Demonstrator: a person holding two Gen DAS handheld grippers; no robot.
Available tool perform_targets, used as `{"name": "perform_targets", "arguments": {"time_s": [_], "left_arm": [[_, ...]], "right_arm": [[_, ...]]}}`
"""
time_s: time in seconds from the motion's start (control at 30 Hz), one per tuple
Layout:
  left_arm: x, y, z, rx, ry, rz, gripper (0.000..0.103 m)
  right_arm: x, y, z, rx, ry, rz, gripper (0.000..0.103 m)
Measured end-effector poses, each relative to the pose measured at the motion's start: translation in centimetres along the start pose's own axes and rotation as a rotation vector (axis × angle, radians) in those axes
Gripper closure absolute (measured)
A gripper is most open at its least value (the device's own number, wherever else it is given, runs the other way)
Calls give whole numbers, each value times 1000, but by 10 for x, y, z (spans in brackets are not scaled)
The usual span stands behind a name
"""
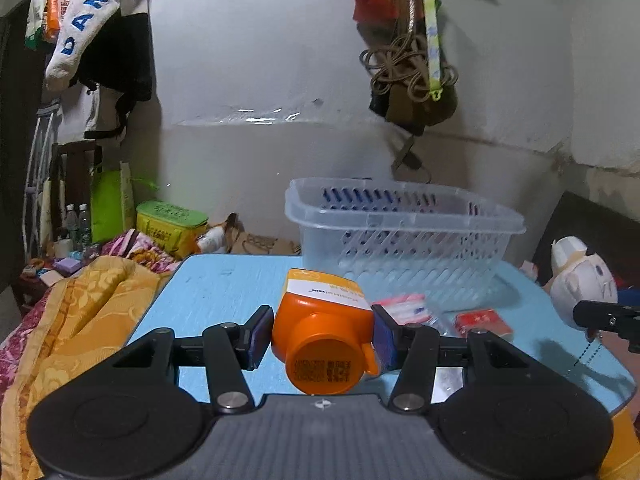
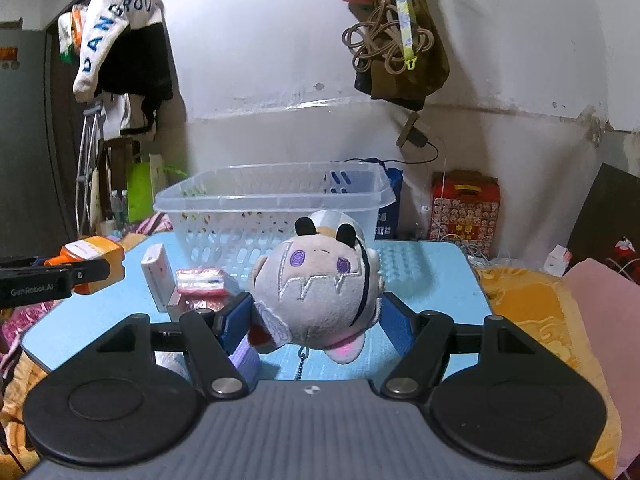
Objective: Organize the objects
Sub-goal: 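Lift the plush into the basket with the right tool while the left tool drops the bottle in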
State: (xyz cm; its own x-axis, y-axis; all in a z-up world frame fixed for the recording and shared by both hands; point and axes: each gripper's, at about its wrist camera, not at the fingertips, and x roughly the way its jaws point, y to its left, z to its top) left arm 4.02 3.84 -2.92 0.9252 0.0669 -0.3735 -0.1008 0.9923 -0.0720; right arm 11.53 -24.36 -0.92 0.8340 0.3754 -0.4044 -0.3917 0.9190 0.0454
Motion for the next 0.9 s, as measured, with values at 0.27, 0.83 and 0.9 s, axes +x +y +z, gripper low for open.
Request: {"name": "perform_targets", "arguments": {"time_s": [0.27, 0.83, 0.9], "left_arm": [[-7, 3, 5, -9, -59, -68, 48], [143, -22, 126, -104, 16, -111, 51], [160, -23, 123, -102, 45, -94, 50]], "right_arm": [[-2, -14, 8, 49, -51, 56, 31], [146, -18, 107, 27, -26, 6, 32], [156, -16, 105, 18, 8, 15, 30]]}}
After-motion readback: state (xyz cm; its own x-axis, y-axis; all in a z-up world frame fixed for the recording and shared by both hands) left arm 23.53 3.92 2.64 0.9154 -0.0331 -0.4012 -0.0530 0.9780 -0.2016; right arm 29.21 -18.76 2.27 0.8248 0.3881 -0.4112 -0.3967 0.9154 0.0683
